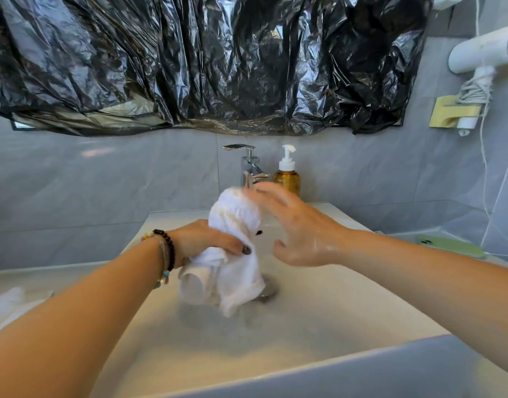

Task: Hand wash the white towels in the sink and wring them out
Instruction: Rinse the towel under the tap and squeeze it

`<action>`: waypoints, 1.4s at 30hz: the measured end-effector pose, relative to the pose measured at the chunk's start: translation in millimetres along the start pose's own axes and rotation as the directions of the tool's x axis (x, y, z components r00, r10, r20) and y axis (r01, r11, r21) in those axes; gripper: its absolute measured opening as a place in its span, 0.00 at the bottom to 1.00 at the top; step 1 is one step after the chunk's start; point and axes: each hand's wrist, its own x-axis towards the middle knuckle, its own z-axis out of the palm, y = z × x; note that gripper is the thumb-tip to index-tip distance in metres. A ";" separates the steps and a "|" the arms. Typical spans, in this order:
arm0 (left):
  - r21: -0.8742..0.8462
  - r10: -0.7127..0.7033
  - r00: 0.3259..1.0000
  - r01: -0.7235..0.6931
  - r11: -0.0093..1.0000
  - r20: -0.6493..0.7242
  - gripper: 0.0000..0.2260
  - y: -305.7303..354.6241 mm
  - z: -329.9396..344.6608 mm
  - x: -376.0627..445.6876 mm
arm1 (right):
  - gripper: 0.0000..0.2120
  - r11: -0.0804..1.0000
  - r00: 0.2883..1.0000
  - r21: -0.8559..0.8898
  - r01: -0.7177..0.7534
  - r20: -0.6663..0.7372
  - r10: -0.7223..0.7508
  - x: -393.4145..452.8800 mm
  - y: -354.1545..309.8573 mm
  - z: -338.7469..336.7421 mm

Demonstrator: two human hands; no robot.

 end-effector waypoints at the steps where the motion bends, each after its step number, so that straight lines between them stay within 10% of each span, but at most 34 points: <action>1: 0.020 0.005 0.995 -0.007 1.000 0.102 0.29 -0.3 -1.4 -0.8 | 0.46 0.957 0.988 -0.243 0.157 0.043 -0.152 -1.9 1.2 3.6; 4: 0.133 -0.040 0.943 -0.005 0.991 0.331 0.11 2.9 10.8 -7.3 | 0.48 0.809 0.938 -0.480 0.338 0.102 -0.331 6.0 -1.6 25.2; 8: 0.270 -0.057 0.954 -0.025 0.963 0.293 0.07 6.7 24.6 -9.4 | 0.28 0.766 0.871 -0.455 0.454 0.045 -0.489 13.9 -2.6 34.0; 11: 0.365 0.011 0.999 -0.027 0.931 0.045 0.25 2.3 34.2 4.0 | 0.18 0.732 0.915 -0.590 0.340 0.027 -0.403 19.2 -5.2 26.1; 15: 0.317 0.136 0.981 -0.087 0.945 -0.137 0.15 -3.0 59.3 14.5 | 0.19 0.686 0.960 -0.674 0.273 0.241 -0.145 24.0 -23.2 10.3; 20: 0.592 0.087 0.983 0.027 0.806 -0.164 0.15 3.0 77.3 16.0 | 0.15 0.675 0.931 -0.709 0.205 0.353 0.089 29.1 -39.6 10.3; 24: 0.619 -0.002 0.987 0.103 0.779 -0.162 0.42 5.3 70.8 17.7 | 0.14 0.681 0.898 -0.718 0.142 0.382 0.216 37.9 -47.7 4.1; 26: 0.764 0.017 0.975 0.164 0.624 -0.223 0.30 3.8 72.4 17.4 | 0.10 0.675 0.887 -0.725 0.133 0.392 0.246 40.8 -49.5 5.9; 42: 0.786 0.161 0.965 0.066 0.614 -0.207 0.41 1.1 74.3 -3.5 | 0.20 0.851 0.477 -0.345 -0.395 0.715 0.511 46.5 -14.9 -6.8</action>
